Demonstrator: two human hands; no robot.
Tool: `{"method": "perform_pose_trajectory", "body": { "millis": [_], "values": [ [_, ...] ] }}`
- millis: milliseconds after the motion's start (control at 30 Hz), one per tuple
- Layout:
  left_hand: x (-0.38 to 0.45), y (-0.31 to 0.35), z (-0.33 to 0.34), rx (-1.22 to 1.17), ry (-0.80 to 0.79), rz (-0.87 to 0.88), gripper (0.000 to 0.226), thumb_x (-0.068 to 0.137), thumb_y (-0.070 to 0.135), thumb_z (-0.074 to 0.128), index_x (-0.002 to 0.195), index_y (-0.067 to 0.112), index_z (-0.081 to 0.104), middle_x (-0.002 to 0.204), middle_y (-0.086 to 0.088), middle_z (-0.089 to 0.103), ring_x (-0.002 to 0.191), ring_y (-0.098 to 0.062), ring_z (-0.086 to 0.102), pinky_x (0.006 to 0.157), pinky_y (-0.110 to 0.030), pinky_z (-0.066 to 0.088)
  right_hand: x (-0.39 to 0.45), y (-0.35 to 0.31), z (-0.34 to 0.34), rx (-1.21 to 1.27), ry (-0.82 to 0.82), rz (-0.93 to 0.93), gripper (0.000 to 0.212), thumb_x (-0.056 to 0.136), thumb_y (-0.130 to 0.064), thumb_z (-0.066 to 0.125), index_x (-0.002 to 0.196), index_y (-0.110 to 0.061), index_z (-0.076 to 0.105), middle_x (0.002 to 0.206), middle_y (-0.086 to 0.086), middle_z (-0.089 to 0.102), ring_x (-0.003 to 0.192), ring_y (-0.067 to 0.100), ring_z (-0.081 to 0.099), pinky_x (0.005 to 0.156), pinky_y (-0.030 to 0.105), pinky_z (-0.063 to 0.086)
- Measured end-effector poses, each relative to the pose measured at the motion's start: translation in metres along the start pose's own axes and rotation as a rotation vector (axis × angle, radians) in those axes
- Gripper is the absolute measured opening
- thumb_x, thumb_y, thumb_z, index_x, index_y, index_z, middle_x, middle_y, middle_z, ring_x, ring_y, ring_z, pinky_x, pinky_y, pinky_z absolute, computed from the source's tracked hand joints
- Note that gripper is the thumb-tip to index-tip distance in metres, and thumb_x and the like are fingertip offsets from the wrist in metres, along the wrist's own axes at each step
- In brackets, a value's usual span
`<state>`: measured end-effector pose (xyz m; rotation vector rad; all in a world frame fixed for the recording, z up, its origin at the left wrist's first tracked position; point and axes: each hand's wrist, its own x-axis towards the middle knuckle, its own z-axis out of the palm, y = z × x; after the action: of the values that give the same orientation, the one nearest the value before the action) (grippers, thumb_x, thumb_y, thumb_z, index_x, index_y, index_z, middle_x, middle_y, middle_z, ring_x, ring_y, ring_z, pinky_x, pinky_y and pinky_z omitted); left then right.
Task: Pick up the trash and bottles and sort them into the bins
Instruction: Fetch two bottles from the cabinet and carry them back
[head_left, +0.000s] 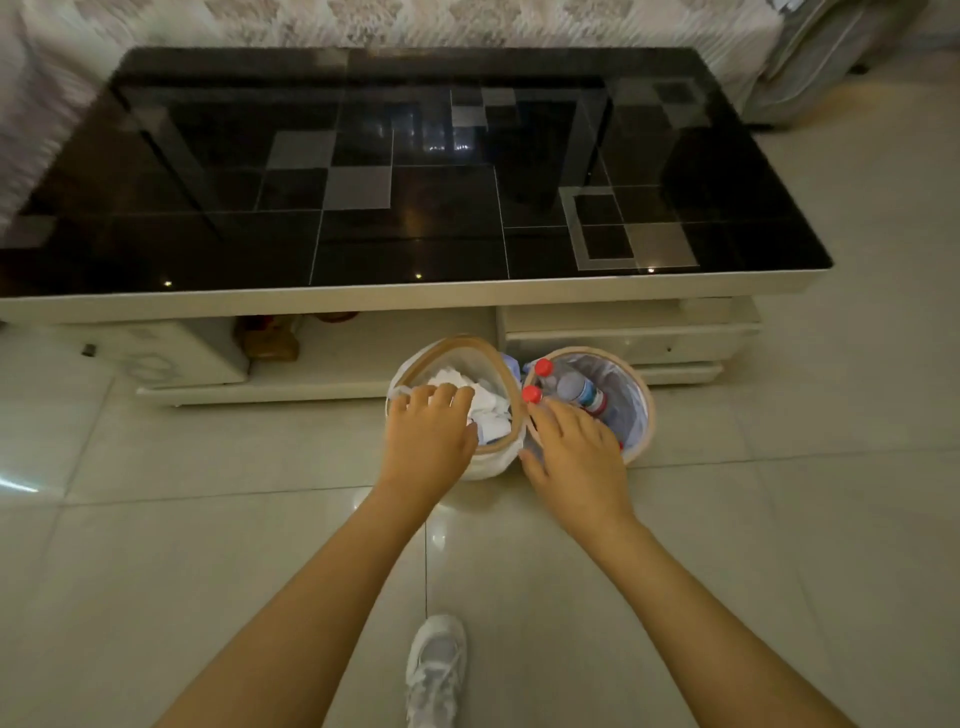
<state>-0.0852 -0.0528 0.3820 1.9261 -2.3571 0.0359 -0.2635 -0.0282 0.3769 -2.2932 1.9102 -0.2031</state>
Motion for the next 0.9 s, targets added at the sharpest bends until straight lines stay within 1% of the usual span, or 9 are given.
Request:
{"method": "perform_pose_trajectory", "body": {
  "millis": [100,233,300,400,533,633,767,833,900],
  "values": [
    [-0.034,0.022,-0.103,-0.036,0.014,0.005,0.027,0.076,0.033,0.071,0.099,0.019,0.068,0.092,-0.002,0.071,0.082,-0.024,0.067,0.073,-0.036,0.05,-0.049,-0.018,-0.094,0.024,0.002,-0.002,0.056,0.085,-0.039,0.064,0.134,-0.017,0.049,0.131,0.006,0.055,0.119,0.027,0.052,0.095,0.047,0.046],
    [-0.085,0.05,-0.241,-0.142,0.061,0.002,0.024,0.081,0.036,0.062,0.101,0.023,0.067,0.093,0.004,0.071,0.084,-0.022,0.065,0.07,-0.033,0.047,-0.121,-0.039,-0.221,0.031,0.052,0.03,0.058,0.079,-0.038,0.072,0.13,-0.016,0.054,0.129,0.006,0.059,0.119,0.028,0.055,0.093,0.046,0.047],
    [-0.115,0.062,-0.307,-0.197,0.096,-0.04,0.027,0.081,0.039,0.058,0.103,0.026,0.066,0.095,0.007,0.07,0.086,-0.02,0.064,0.071,-0.033,0.047,-0.156,-0.047,-0.277,0.042,0.03,0.031,0.058,0.079,-0.041,0.068,0.131,-0.019,0.053,0.133,0.004,0.056,0.122,0.027,0.052,0.095,0.046,0.045],
    [-0.156,0.079,-0.384,-0.239,0.098,-0.051,0.032,0.083,0.044,0.053,0.108,0.028,0.065,0.101,0.009,0.069,0.091,-0.017,0.062,0.075,-0.03,0.043,-0.203,-0.057,-0.349,0.107,0.02,0.072,0.058,0.079,-0.047,0.054,0.133,-0.026,0.049,0.139,-0.001,0.049,0.129,0.023,0.043,0.099,0.046,0.041],
    [-0.175,0.099,-0.449,-0.303,0.076,-0.035,0.031,0.085,0.045,0.057,0.112,0.03,0.063,0.108,0.011,0.067,0.101,-0.013,0.059,0.077,-0.027,0.038,-0.241,-0.063,-0.415,0.177,0.085,0.156,0.059,0.08,-0.055,0.038,0.133,-0.031,0.048,0.144,-0.002,0.043,0.135,0.02,0.03,0.103,0.045,0.034],
    [-0.166,0.112,-0.478,-0.315,0.044,0.027,0.032,0.087,0.049,0.058,0.115,0.033,0.06,0.111,0.012,0.065,0.106,-0.01,0.057,0.079,-0.024,0.036,-0.253,-0.067,-0.447,0.195,0.12,0.179,0.062,0.079,-0.059,0.034,0.134,-0.032,0.047,0.149,-0.005,0.036,0.139,0.016,0.019,0.107,0.042,0.028],
    [-0.142,0.115,-0.506,-0.338,-0.001,0.147,0.042,0.087,0.058,0.042,0.122,0.037,0.055,0.115,0.016,0.062,0.108,-0.007,0.054,0.084,-0.024,0.037,-0.257,-0.066,-0.48,0.274,0.108,0.257,0.07,0.076,-0.066,0.029,0.14,-0.039,0.037,0.153,-0.014,0.022,0.143,0.009,0.009,0.112,0.036,0.018],
    [-0.129,0.112,-0.52,-0.376,-0.012,0.196,0.053,0.083,0.066,0.031,0.122,0.038,0.054,0.115,0.016,0.061,0.108,-0.007,0.054,0.087,-0.026,0.041,-0.259,-0.064,-0.494,0.315,0.136,0.329,0.073,0.073,-0.068,0.024,0.14,-0.041,0.035,0.153,-0.016,0.021,0.142,0.008,0.01,0.113,0.034,0.019],
    [-0.116,0.11,-0.533,-0.399,-0.009,0.235,0.057,0.079,0.066,0.031,0.121,0.037,0.057,0.114,0.016,0.062,0.107,-0.008,0.055,0.085,-0.027,0.04,-0.26,-0.06,-0.503,0.312,0.172,0.386,0.071,0.074,-0.068,0.026,0.14,-0.042,0.035,0.153,-0.015,0.022,0.142,0.009,0.013,0.111,0.033,0.02]
  ]
}}
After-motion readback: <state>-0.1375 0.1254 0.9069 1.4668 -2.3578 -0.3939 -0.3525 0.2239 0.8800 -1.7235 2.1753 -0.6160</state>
